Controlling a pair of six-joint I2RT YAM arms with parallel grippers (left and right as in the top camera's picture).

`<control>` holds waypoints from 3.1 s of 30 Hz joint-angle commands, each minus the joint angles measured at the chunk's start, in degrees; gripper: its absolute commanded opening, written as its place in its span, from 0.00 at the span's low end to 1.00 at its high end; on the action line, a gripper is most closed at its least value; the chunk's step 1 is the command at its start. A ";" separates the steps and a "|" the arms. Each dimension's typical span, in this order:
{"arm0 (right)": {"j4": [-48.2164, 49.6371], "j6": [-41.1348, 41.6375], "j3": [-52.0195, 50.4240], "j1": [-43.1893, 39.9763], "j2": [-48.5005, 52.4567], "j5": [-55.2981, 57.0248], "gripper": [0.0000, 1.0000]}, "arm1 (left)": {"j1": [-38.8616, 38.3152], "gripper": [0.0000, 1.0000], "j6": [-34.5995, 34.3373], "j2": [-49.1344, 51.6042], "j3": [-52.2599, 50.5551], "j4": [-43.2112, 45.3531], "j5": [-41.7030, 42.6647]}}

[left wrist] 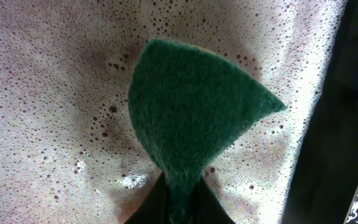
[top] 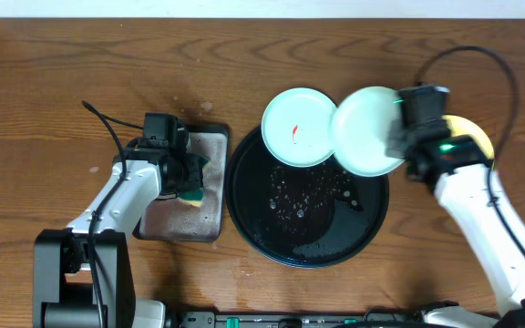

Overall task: Clean dirty plates on tray and stack at the side
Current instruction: 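Lift the pale green plate with the right gripper and carry it right, then lower the green plate onto the yellow plate and release it, then reach the right gripper to the remaining green plate and grip its rim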

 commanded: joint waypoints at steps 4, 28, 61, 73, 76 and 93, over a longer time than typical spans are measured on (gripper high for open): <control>-1.99 2.93 0.09 -12.70 -0.26 -10.51 0.01 | 0.28 0.08 0.55 0.33 -0.11 0.00 -0.13; -0.57 3.89 0.07 -40.35 14.58 -24.41 0.13 | 0.28 0.08 0.55 0.33 -0.11 0.02 -0.13; 4.07 -20.63 13.62 0.37 19.34 -25.64 0.58 | 0.28 0.08 0.55 0.31 -0.11 0.00 -0.13; 10.56 -15.85 13.62 5.05 31.52 -25.64 0.49 | 0.28 0.08 0.55 0.31 -0.11 -0.02 -0.13; 11.67 -13.44 13.62 5.11 33.77 -25.64 0.44 | 0.28 0.08 0.55 0.31 -0.11 0.00 -0.13; -5.60 -13.18 13.62 5.27 26.05 -27.10 0.01 | 0.28 0.09 0.55 0.31 -0.11 0.02 -0.15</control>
